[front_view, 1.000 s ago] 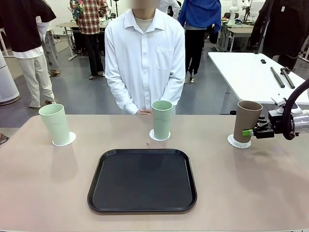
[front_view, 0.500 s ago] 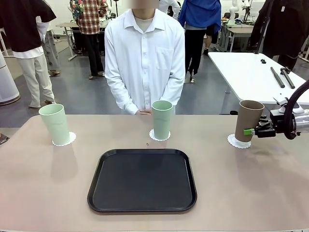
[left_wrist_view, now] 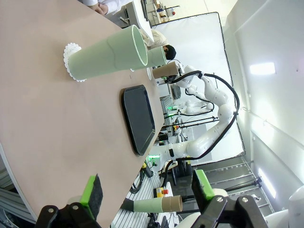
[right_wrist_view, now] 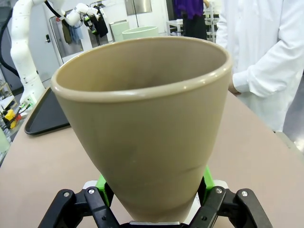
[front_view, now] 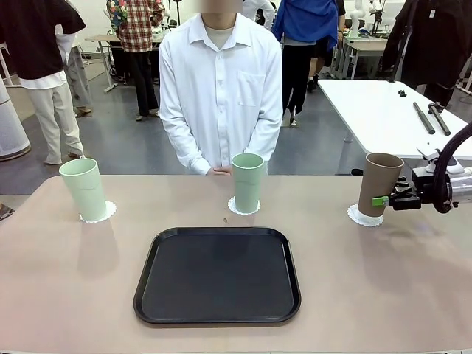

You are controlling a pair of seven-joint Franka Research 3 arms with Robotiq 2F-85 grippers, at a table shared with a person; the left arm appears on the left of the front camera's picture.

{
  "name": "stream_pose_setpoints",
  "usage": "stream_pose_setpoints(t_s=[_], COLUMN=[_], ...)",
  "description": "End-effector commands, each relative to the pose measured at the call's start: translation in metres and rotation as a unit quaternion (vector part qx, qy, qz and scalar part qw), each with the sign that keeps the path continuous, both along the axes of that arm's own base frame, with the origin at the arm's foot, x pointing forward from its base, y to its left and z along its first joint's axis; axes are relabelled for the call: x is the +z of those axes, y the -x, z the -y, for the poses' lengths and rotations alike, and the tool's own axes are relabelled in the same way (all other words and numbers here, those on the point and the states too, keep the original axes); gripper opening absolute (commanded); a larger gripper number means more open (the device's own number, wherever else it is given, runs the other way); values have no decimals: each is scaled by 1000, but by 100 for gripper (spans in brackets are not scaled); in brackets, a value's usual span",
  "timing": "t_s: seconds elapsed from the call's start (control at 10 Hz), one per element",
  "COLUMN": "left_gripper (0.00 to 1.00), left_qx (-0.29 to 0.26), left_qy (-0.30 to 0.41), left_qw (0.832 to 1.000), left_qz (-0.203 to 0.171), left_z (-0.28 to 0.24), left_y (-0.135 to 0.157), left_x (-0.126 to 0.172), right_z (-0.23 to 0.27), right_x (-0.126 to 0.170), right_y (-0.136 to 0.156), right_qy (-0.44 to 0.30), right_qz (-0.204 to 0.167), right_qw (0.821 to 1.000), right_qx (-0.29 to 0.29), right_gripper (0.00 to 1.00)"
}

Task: Place coasters on the table and set cups on them.
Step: Take one Reusable plastic cup from the Flat Tray and place it on a coaster set by the human.

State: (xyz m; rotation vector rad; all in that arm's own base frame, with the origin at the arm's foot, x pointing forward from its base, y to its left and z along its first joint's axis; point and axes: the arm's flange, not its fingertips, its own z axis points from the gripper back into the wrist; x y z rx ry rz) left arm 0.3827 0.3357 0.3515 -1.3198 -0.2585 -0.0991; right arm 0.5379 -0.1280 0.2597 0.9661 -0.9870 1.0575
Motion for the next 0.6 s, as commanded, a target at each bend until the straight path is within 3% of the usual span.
stream_pose_setpoints(t_s=[0.0,0.5], left_gripper=[100,100], left_qx=[2,2], left_qy=[-5,-5], left_qw=[1000,1000], left_qz=[-4,-4], left_z=[0,0], left_y=[1,1], left_x=[2,2], right_z=[1,-1], right_x=[-5,-15], right_y=[-8,-12], right_qy=[-17,-10], right_qz=[10,14], right_qw=[1000,1000], right_qx=[3,-1], right_gripper=[82,82])
